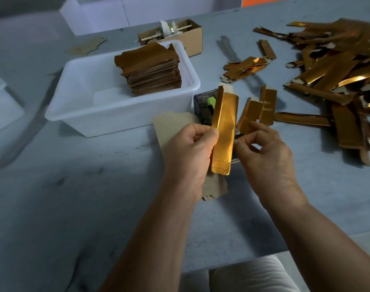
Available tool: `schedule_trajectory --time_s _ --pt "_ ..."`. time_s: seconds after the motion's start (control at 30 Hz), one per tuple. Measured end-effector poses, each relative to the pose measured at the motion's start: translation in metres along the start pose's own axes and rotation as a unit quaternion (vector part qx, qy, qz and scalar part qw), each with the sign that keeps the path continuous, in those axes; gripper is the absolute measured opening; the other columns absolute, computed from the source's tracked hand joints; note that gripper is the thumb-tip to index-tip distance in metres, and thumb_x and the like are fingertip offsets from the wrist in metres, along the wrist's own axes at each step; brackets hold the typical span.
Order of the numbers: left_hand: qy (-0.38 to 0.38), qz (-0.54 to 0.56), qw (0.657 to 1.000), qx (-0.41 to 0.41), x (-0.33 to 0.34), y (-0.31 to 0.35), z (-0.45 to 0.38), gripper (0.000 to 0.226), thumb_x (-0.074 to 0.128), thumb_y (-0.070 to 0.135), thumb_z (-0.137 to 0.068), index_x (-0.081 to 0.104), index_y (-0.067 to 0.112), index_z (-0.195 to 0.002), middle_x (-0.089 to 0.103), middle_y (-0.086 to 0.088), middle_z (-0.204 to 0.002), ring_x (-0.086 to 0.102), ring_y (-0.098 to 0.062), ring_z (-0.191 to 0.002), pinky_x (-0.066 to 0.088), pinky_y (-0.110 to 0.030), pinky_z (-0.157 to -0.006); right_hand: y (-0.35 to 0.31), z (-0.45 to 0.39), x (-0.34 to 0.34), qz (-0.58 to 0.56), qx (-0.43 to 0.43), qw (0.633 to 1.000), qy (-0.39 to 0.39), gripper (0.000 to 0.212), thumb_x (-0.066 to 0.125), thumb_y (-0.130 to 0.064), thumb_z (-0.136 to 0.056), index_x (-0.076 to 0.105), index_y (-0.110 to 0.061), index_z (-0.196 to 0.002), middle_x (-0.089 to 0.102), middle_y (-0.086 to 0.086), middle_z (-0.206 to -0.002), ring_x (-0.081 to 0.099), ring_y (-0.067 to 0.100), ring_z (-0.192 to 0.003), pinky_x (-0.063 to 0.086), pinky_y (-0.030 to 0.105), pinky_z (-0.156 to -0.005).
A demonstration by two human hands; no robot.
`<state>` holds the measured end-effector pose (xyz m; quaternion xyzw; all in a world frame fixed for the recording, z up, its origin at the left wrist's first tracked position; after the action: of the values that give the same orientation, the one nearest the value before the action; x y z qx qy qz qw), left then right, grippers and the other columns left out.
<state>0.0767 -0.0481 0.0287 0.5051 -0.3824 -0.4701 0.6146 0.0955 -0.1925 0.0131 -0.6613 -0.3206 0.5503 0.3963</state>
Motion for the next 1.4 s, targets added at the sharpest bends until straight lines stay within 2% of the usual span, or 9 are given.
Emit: schedule_trajectory --time_s 0.27,0.37,0.47,0.6,0.73,0.87,1.0,1.27,1.4 --pt "0.001 -0.132 0.989 0.072 0.002 0.009 -0.001 0.007 0.062 0.023 -0.091 0.061 0.025 -0.085 0.067 0.004 -0.08 0.068 -0.019 -0.076 0.059 -0.043 -0.066 0.004 0.009 0.004 -0.068 -0.003 0.998 -0.003 0.016 0.065 -0.025 -0.085 0.062 -0.027 -0.069 0.043 -0.017 -0.131 0.045 0.003 -0.121 0.04 0.025 -0.097" --pt "0.006 -0.179 0.978 0.103 0.004 0.01 -0.003 0.004 0.062 0.026 -0.091 0.061 0.026 -0.087 0.063 0.009 -0.074 0.064 -0.012 -0.071 0.056 -0.036 -0.063 0.003 0.008 0.004 -0.036 -0.018 0.999 0.006 0.018 0.063 -0.022 -0.087 0.061 -0.023 -0.069 0.044 -0.01 -0.136 0.047 0.005 -0.119 0.04 0.022 -0.094" --pt "0.008 -0.2 0.974 0.104 0.006 0.011 -0.004 0.007 0.062 0.027 -0.091 0.06 0.027 -0.084 0.058 0.012 -0.065 0.059 -0.005 -0.061 0.052 -0.031 -0.056 -0.006 0.001 0.002 0.081 -0.063 0.995 0.012 0.012 0.063 -0.015 -0.088 0.06 -0.013 -0.076 0.046 -0.004 -0.136 0.05 0.006 -0.111 0.036 0.002 -0.076" --pt "0.001 -0.178 0.983 0.054 0.004 0.009 -0.004 0.003 0.062 0.027 -0.091 0.064 0.025 -0.089 0.065 0.008 -0.078 0.067 -0.017 -0.071 0.059 -0.037 -0.059 -0.011 0.004 -0.006 0.109 -0.09 0.99 0.0 0.007 0.06 -0.016 -0.09 0.058 -0.017 -0.083 0.049 -0.007 -0.126 0.05 0.001 -0.096 0.035 -0.006 -0.064" --pt "0.001 -0.091 0.996 -0.018 -0.005 0.005 -0.002 0.008 0.066 0.026 -0.088 0.07 0.024 -0.095 0.071 0.001 -0.088 0.07 -0.021 -0.073 0.06 -0.039 -0.059 -0.014 0.012 -0.031 -0.07 -0.03 0.997 -0.022 0.009 0.054 -0.028 -0.088 0.055 -0.029 -0.079 0.061 -0.016 -0.091 0.059 0.0 -0.081 0.045 0.01 -0.063" --pt "0.0 -0.077 0.997 -0.019 -0.003 0.006 0.0 0.01 0.067 0.026 -0.087 0.073 0.026 -0.095 0.072 0.003 -0.087 0.069 -0.02 -0.08 0.054 -0.031 -0.059 -0.031 0.01 -0.029 -0.261 0.057 0.945 -0.187 0.01 0.058 -0.029 -0.072 0.064 -0.022 -0.077 0.066 -0.007 -0.073 0.065 0.006 -0.07 0.051 0.016 -0.057" --pt "0.0 -0.044 0.999 -0.016 -0.004 0.009 0.002 0.01 0.067 0.019 -0.086 0.073 0.023 -0.078 0.072 -0.001 -0.076 0.066 -0.022 -0.073 0.049 -0.03 -0.058 -0.048 0.006 -0.018 -0.206 0.019 0.944 -0.259 0.01 0.059 -0.025 -0.073 0.068 -0.021 -0.076 0.068 -0.004 -0.075 0.064 0.006 -0.069 0.051 0.017 -0.059" --pt "-0.003 -0.023 1.0 -0.003 -0.002 0.009 0.009 0.007 0.069 0.019 -0.086 0.075 0.019 -0.087 0.074 -0.005 -0.082 0.068 -0.025 -0.077 0.049 -0.032 -0.059 -0.049 0.001 -0.01 -0.169 -0.002 0.958 -0.233 0.015 0.058 -0.012 -0.086 0.07 -0.02 -0.084 0.069 0.001 -0.082 0.064 0.009 -0.075 0.053 0.021 -0.065" --pt "-0.004 -0.025 1.0 0.003 -0.001 0.008 0.011 0.007 0.067 0.02 -0.087 0.074 0.021 -0.088 0.074 -0.002 -0.084 0.07 -0.025 -0.084 0.058 -0.038 -0.072 -0.048 0.0 -0.01 -0.155 -0.02 0.963 -0.217 0.017 0.056 -0.009 -0.088 0.07 -0.018 -0.087 0.069 0.002 -0.083 0.064 0.012 -0.078 0.055 0.023 -0.07"
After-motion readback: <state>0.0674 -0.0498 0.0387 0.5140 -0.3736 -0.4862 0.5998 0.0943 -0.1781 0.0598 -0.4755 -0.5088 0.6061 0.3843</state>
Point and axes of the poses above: each hand's wrist, its own z-axis away from the middle knuckle, its own x-axis out of the palm, y = z × x, the point moved 6 cm from there along -z, towards the middle knuckle
